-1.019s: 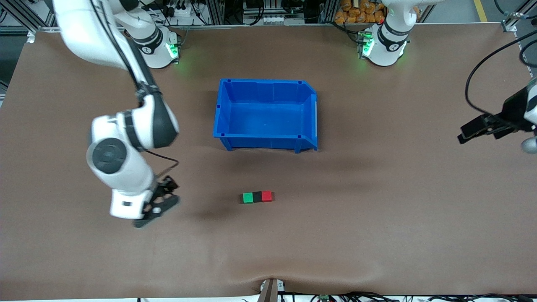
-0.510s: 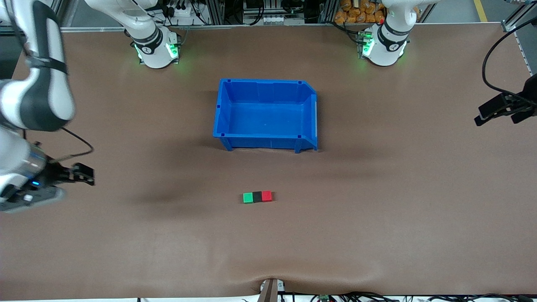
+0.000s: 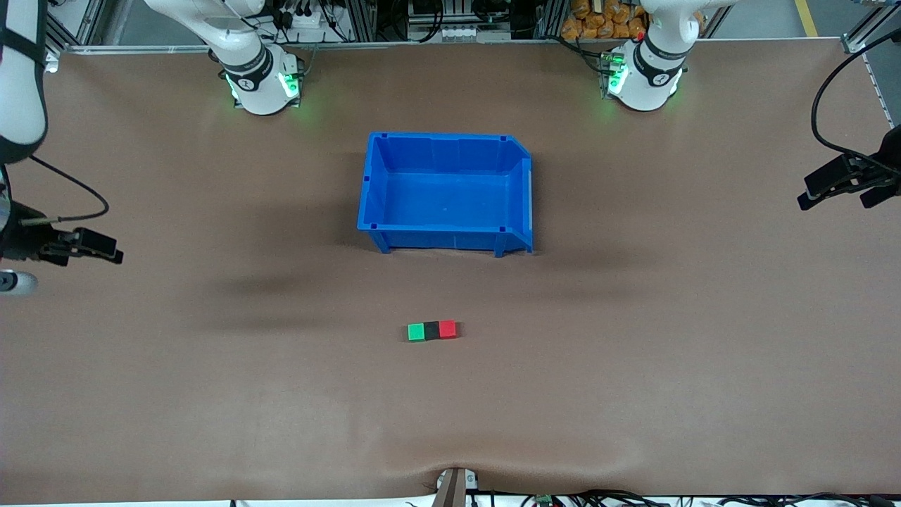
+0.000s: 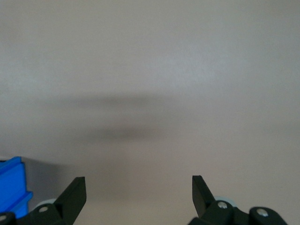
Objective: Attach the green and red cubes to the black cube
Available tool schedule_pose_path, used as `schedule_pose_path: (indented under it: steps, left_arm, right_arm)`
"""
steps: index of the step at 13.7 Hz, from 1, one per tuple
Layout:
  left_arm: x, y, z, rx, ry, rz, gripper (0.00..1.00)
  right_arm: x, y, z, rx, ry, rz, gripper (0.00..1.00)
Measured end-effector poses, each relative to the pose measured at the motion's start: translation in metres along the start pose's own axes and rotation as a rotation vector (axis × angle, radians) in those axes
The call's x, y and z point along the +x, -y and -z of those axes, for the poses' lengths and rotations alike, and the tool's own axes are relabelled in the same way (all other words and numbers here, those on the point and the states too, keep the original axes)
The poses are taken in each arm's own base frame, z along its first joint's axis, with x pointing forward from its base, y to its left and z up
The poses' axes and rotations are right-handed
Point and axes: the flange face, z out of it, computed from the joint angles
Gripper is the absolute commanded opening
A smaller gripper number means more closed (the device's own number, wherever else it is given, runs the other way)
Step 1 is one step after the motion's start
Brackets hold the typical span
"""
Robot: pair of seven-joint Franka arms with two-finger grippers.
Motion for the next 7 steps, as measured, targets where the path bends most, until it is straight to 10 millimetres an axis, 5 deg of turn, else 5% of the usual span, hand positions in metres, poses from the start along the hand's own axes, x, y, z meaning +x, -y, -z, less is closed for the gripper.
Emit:
schedule_pose_path:
  steps: [7]
  left_arm:
    - [-0.001,0.000,-0.001,0.000,0.012,0.000,1.00]
  right_arm:
    - [-0.041,-0.036,0.020,0.015,0.028,-0.084,1.00]
